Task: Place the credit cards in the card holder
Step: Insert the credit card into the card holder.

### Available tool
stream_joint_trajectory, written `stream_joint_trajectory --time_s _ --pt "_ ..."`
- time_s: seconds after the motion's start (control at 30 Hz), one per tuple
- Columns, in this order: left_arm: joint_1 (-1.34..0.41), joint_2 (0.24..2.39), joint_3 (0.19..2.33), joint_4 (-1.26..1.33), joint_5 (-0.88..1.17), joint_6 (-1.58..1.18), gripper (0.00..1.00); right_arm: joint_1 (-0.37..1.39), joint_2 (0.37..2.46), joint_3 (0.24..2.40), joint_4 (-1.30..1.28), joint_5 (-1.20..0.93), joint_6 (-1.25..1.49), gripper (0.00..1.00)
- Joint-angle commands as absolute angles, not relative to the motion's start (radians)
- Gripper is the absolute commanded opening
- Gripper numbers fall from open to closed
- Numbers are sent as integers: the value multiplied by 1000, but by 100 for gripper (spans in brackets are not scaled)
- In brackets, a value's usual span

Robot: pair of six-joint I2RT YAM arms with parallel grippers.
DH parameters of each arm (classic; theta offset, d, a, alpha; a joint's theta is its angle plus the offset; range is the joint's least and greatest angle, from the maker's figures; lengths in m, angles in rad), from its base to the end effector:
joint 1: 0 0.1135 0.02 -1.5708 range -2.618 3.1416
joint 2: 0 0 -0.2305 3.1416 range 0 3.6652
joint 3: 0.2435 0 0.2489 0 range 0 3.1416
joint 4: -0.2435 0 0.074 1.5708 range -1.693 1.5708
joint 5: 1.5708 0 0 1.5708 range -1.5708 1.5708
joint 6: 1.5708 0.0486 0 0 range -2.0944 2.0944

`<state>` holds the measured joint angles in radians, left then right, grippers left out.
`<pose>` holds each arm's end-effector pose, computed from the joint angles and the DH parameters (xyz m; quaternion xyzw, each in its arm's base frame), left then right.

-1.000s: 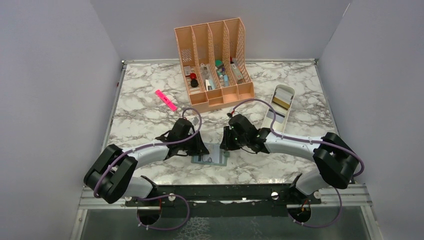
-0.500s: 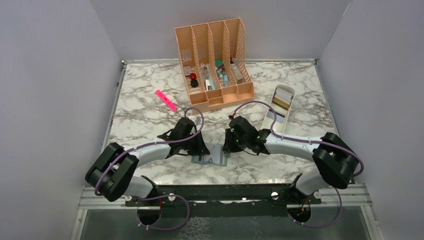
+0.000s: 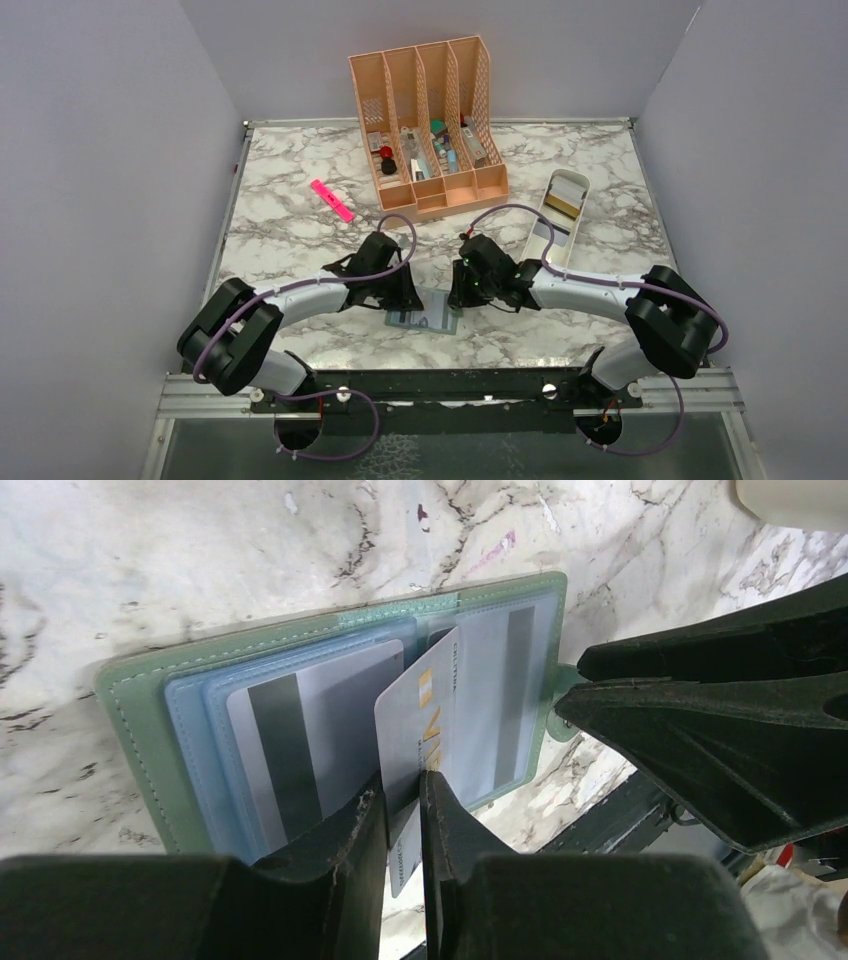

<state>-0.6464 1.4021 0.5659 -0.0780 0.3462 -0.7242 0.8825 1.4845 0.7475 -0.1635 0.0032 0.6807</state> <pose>0.1983 -0.1703 0.1069 0.0192 0.9339 -0.3273 0.1427 0.1878 0.2281 0.1292 -0.0946 0.9396 0.2306 0.2345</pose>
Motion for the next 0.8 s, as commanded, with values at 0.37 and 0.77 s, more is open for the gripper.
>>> stream_joint_trajectory --time_s 0.37,0.77 --pt "-674 1352 585 -153 253 -724 57 888 1432 733 -211 42 702 30" --pt "-720 1393 612 -152 198 -718 49 888 1440 679 -174 40 718 30"
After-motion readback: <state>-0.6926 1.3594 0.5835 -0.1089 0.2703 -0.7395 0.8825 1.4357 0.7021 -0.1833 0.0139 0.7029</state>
